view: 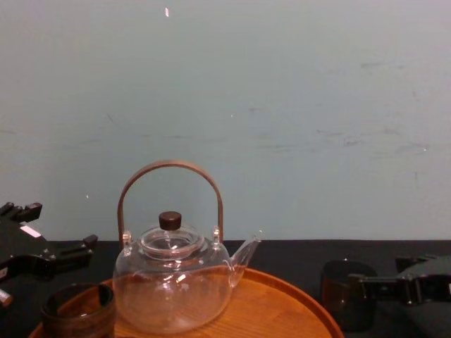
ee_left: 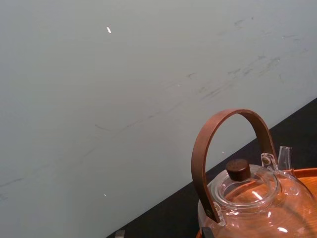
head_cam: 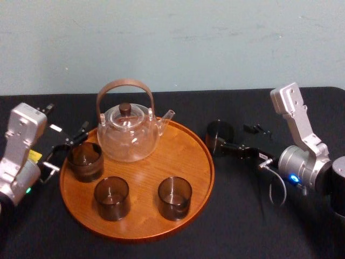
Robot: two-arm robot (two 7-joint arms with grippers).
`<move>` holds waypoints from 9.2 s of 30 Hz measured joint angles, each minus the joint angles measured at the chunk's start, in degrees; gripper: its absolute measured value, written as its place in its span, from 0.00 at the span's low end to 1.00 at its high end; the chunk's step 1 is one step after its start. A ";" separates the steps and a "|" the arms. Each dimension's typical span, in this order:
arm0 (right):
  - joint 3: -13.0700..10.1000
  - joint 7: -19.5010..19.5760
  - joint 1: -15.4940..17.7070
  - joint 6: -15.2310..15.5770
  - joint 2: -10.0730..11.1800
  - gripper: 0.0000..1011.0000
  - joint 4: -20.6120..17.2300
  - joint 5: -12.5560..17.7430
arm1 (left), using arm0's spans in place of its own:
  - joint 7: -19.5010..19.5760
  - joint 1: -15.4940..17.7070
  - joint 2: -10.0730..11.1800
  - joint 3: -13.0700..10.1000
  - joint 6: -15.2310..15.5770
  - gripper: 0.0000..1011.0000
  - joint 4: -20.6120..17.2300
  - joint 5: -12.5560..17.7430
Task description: Pick up the glass from the table and place it on the tray.
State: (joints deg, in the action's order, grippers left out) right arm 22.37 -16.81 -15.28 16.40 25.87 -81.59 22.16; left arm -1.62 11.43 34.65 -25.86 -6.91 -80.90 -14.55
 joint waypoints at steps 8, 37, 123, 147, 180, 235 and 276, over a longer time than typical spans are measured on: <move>-0.09 -0.45 -2.38 0.60 -2.37 0.99 4.06 -2.36 | 0.00 0.00 0.00 0.00 0.00 0.99 0.00 0.00; -0.38 -3.43 -5.07 0.03 -5.68 0.99 8.68 -6.56 | 0.00 0.00 0.00 0.00 0.00 0.99 0.00 0.00; -4.33 -5.38 -2.59 -0.78 -2.44 0.87 -0.50 -4.55 | 0.00 0.00 0.00 0.00 0.00 0.99 0.00 0.00; 1.31 -10.24 -3.94 -2.27 0.30 0.87 -6.29 -3.31 | 0.00 0.00 0.00 0.00 0.00 0.99 0.00 0.00; 9.90 -16.31 -8.68 -8.89 -1.50 0.87 6.29 -1.47 | 0.00 0.00 0.00 0.00 0.00 0.99 0.00 0.00; 9.95 -15.45 -8.54 -9.00 -2.67 0.99 9.64 -3.81 | 0.00 0.00 0.00 0.00 0.00 0.99 0.00 0.00; 3.62 -18.46 1.40 -11.99 8.70 0.99 -5.09 3.91 | 0.00 0.00 0.00 0.00 0.00 0.99 0.00 0.00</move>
State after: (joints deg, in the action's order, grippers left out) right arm 25.99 -35.27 -13.89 4.41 34.57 -86.68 26.06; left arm -1.62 11.43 34.65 -25.86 -6.91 -80.90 -14.55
